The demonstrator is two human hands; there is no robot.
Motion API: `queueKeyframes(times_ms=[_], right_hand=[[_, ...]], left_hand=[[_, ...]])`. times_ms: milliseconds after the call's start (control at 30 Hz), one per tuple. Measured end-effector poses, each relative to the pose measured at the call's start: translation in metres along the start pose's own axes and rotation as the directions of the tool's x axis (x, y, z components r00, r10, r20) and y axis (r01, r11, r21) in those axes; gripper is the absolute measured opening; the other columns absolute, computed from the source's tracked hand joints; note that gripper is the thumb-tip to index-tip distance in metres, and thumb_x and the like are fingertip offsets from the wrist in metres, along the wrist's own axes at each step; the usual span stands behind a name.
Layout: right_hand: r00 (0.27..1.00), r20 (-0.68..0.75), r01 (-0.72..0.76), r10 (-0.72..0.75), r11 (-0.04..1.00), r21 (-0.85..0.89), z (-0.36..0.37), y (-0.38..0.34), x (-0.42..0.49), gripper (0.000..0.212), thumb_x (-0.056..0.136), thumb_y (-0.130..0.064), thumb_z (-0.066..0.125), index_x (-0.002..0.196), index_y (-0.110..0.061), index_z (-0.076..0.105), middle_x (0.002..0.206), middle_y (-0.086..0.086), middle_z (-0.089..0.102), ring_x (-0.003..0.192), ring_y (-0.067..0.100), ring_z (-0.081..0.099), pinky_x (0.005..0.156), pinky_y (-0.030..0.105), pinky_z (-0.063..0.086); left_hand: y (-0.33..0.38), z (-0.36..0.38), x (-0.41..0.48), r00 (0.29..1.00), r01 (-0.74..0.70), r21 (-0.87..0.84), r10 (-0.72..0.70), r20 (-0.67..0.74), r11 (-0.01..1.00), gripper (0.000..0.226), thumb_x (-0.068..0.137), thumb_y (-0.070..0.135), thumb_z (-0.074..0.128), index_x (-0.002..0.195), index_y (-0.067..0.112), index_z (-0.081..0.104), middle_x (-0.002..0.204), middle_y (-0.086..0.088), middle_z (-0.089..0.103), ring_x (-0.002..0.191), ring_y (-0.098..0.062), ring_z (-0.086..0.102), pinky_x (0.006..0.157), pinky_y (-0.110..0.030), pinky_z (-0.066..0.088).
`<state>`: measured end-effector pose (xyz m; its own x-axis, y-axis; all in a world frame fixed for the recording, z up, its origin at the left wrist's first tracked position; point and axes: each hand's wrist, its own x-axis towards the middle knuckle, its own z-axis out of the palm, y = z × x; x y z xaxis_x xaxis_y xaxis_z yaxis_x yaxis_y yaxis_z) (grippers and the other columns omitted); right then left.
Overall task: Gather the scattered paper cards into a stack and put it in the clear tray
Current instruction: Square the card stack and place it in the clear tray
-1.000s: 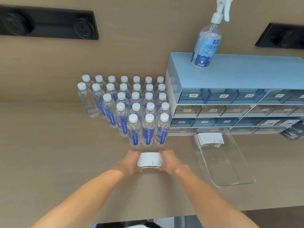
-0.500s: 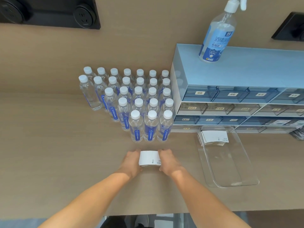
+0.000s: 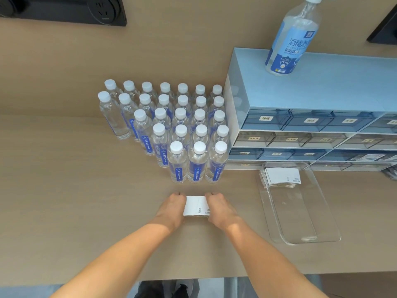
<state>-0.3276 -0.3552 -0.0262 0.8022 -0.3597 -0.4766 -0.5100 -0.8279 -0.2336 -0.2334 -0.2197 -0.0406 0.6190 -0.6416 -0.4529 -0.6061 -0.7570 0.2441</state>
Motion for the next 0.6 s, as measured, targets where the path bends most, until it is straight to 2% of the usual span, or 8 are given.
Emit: queueKeyframes(times_ms=[233, 367, 500, 567, 600], right_hand=[[0.999, 0.036, -0.031, 0.031, 1.0, 0.0, 0.0, 0.002, 0.003, 0.037, 0.072, -0.007, 0.068, 0.107, -0.012, 0.056, 0.11, 0.012, 0.059, 0.099, 0.034, 0.062, 0.078, 0.035, 0.054], [0.999, 0.024, -0.046, 0.046, 0.999, 0.005, 0.003, 0.0, 0.003, 0.037, 0.073, -0.006, 0.066, 0.108, -0.013, 0.055, 0.111, 0.013, 0.059, 0.101, 0.035, 0.061, 0.08, 0.037, 0.056], [0.998, 0.022, -0.067, 0.066, 0.997, 0.046, 0.004, -0.005, 0.001, 0.038, 0.075, -0.001, 0.065, 0.109, -0.009, 0.052, 0.116, 0.013, 0.055, 0.106, 0.035, 0.059, 0.081, 0.037, 0.053], [0.996, 0.037, -0.087, 0.083, 0.992, 0.094, 0.004, -0.006, -0.001, 0.049, 0.071, -0.005, 0.075, 0.112, -0.008, 0.05, 0.122, 0.012, 0.052, 0.113, 0.033, 0.056, 0.085, 0.036, 0.051], [0.994, 0.059, -0.102, 0.095, 0.988, 0.12, 0.002, -0.006, -0.002, 0.061, 0.066, -0.01, 0.082, 0.118, -0.008, 0.049, 0.126, 0.011, 0.05, 0.117, 0.031, 0.053, 0.09, 0.036, 0.05]], left_hand=[[-0.009, -0.006, 0.01, 0.997, -0.074, 0.004, 0.074, 0.038, 0.997, 0.036, 0.078, 0.011, 0.068, 0.113, 0.01, 0.059, 0.119, -0.01, 0.057, 0.109, -0.03, 0.06, 0.089, -0.038, 0.052], [-0.014, -0.007, 0.011, 0.994, -0.097, -0.009, 0.097, 0.042, 0.995, 0.039, 0.074, 0.013, 0.07, 0.112, 0.01, 0.061, 0.118, -0.009, 0.058, 0.109, -0.03, 0.06, 0.091, -0.037, 0.052], [-0.01, -0.009, 0.006, 0.992, -0.111, -0.023, 0.112, 0.054, 0.994, 0.043, 0.078, 0.01, 0.072, 0.116, 0.006, 0.051, 0.122, -0.013, 0.053, 0.115, -0.032, 0.054, 0.092, -0.036, 0.048], [-0.014, -0.009, 0.003, 0.993, -0.095, -0.078, 0.1, 0.067, 0.992, 0.053, 0.076, 0.012, 0.075, 0.121, 0.008, 0.047, 0.126, -0.011, 0.048, 0.119, -0.031, 0.052, 0.095, -0.034, 0.046], [-0.018, -0.01, 0.0, 0.992, -0.081, -0.123, 0.092, 0.084, 0.989, 0.06, 0.073, 0.014, 0.077, 0.123, 0.009, 0.045, 0.127, -0.01, 0.046, 0.121, -0.03, 0.051, 0.096, -0.032, 0.045]])
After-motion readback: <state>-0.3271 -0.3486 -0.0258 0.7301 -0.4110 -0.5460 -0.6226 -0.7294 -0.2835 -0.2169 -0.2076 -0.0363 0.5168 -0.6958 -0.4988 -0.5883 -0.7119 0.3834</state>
